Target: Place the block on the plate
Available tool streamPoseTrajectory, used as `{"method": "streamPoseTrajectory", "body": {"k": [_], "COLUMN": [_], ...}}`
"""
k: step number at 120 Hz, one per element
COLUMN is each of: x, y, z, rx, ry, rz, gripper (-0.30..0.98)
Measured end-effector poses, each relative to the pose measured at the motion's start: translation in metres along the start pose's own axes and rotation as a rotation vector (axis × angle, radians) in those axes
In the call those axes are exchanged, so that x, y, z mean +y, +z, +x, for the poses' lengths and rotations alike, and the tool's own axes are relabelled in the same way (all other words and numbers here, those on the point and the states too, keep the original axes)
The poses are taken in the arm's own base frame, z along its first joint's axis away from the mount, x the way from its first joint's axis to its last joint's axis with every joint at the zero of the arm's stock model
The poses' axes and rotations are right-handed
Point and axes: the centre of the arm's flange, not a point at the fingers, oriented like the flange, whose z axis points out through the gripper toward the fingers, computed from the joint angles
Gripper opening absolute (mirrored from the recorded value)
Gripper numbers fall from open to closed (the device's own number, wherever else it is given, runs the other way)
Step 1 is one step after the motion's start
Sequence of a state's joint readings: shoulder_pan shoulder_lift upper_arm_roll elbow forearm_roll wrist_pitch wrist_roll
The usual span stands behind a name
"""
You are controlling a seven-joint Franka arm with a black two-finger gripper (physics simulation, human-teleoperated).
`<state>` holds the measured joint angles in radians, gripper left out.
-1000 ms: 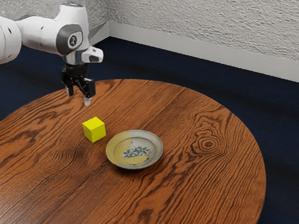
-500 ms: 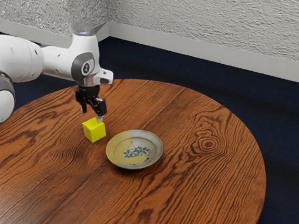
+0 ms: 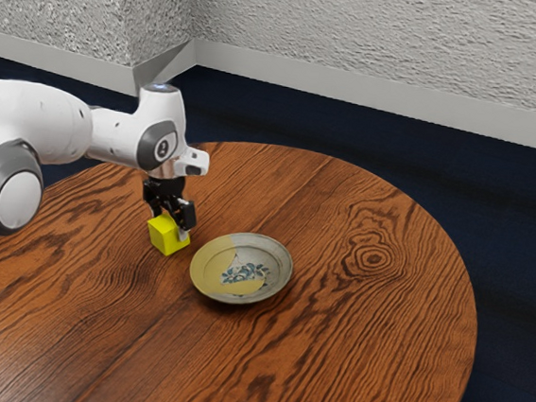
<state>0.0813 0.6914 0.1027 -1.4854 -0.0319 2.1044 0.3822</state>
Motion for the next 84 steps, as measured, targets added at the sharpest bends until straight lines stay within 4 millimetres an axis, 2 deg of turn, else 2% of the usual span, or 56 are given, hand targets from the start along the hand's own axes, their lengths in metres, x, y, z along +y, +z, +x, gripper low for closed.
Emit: {"method": "streamPoseTrajectory", "body": {"k": [16,28,36,56,66,84], "x": [0.0,0.001,0.001,0.006,0.02,0.048], "y": [0.008,0.006,0.003,-0.007,-0.022,-0.066], "z": [0.001,0.002,0.003,0.006,0.009,0.01], "rx": [-0.002,0.005,0.011,0.026,0.039,0.065], "ry": [0.001,0.005,0.007,0.018,0.038,0.074], "rz": [-0.002,0.001,0.006,0.015,0.017,0.019], "gripper": [0.66,0.45,0.38,0.39,0.39,0.39]}}
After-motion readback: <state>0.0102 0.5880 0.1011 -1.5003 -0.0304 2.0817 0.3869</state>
